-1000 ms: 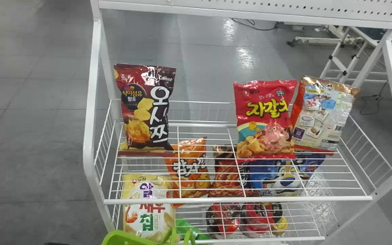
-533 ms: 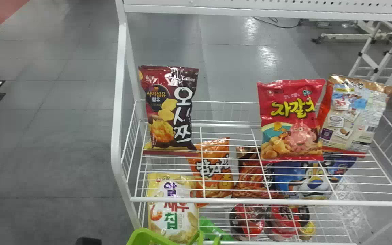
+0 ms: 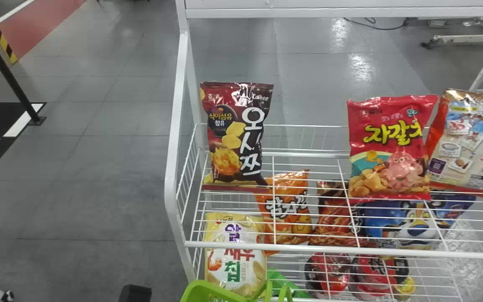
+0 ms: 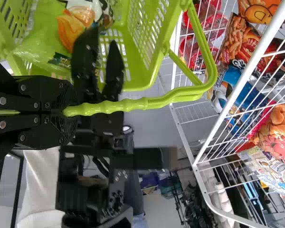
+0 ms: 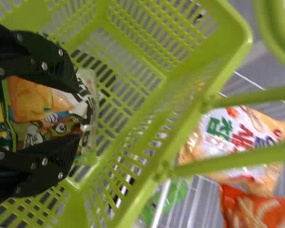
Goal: Hold basket handle with left hand then pick Gkobukchip with right hand and place into basket
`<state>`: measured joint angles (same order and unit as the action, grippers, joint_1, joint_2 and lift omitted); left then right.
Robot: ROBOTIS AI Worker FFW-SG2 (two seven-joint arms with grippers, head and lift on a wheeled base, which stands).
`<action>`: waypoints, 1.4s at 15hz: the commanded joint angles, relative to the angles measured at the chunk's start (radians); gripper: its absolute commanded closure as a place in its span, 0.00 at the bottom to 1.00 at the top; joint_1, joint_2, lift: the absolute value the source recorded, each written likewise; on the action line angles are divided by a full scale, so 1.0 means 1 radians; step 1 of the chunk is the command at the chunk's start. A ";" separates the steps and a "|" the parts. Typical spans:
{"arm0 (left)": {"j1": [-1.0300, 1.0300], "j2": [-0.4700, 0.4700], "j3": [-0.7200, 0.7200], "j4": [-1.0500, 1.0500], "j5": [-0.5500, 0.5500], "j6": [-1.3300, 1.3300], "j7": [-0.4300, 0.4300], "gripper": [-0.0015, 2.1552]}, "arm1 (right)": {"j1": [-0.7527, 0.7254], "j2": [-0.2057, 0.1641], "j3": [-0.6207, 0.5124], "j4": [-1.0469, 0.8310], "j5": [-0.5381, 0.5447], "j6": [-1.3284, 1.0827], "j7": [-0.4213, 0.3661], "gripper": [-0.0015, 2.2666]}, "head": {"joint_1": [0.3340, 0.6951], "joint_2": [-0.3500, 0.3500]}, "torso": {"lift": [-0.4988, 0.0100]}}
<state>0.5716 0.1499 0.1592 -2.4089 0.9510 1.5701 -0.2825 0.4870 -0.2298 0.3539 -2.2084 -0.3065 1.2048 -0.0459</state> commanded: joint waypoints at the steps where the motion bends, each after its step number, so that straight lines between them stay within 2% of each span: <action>1: -0.001 -0.001 -0.001 0.001 0.000 0.001 0.002 0.79 | 0.016 -0.003 -0.058 -0.065 0.006 0.040 0.014 0.00 | 1.00 0.45 | 0.92; 5: -0.001 -0.010 -0.007 0.001 -0.021 0.001 0.005 0.79 | 0.044 -0.002 -0.167 -0.246 -0.005 0.341 0.061 0.02 | 1.00 0.27 | 0.92; 8: -0.001 -0.023 -0.009 0.002 -0.032 0.001 0.008 0.79 | 0.087 -0.003 -0.233 -0.396 -0.005 0.367 0.073 0.03 | 1.00 0.12 | 0.92; 9: -0.001 -0.024 -0.010 0.002 -0.034 0.001 0.008 0.79 | 0.099 -0.003 -0.259 -0.428 -0.006 0.367 0.072 0.03 | 1.00 0.10 | 0.92; 11: -0.001 -0.026 -0.018 0.002 -0.040 0.001 0.008 0.79 | 0.107 -0.002 -0.326 -0.458 -0.011 0.367 0.063 0.03 | 1.00 0.06 | 0.92; 12: -0.001 -0.026 -0.020 0.004 -0.044 0.001 0.006 0.79 | 0.120 0.004 -0.360 -0.458 -0.032 0.335 0.061 0.03 | 1.00 0.00 | 0.92; 15: -0.001 -0.026 -0.021 0.014 -0.051 0.001 0.003 0.79 | 0.157 0.030 -0.398 -0.399 -0.048 -0.064 0.061 0.03 | 1.00 0.00 | 0.92; 17: -0.001 -0.026 -0.026 0.022 -0.052 0.001 0.002 0.79 | 0.171 0.036 -0.382 -0.309 -0.029 -0.377 0.112 0.03 | 1.00 0.00 | 0.92; 19: -0.007 -0.027 -0.029 0.031 -0.054 0.001 0.000 0.79 | 0.185 0.040 -0.332 -0.260 0.032 -0.512 0.112 0.03 | 1.00 0.07 | 0.92; 21: -0.007 -0.026 -0.030 0.043 -0.054 0.001 -0.006 0.79 | 0.222 0.036 -0.271 -0.211 0.116 -0.662 0.075 0.03 | 1.00 0.09 | 0.92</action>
<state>0.5648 0.1231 0.1295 -2.3727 0.8975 1.5701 -0.2868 0.6842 -0.1909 0.0411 -2.4528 -0.2474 0.6455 0.0470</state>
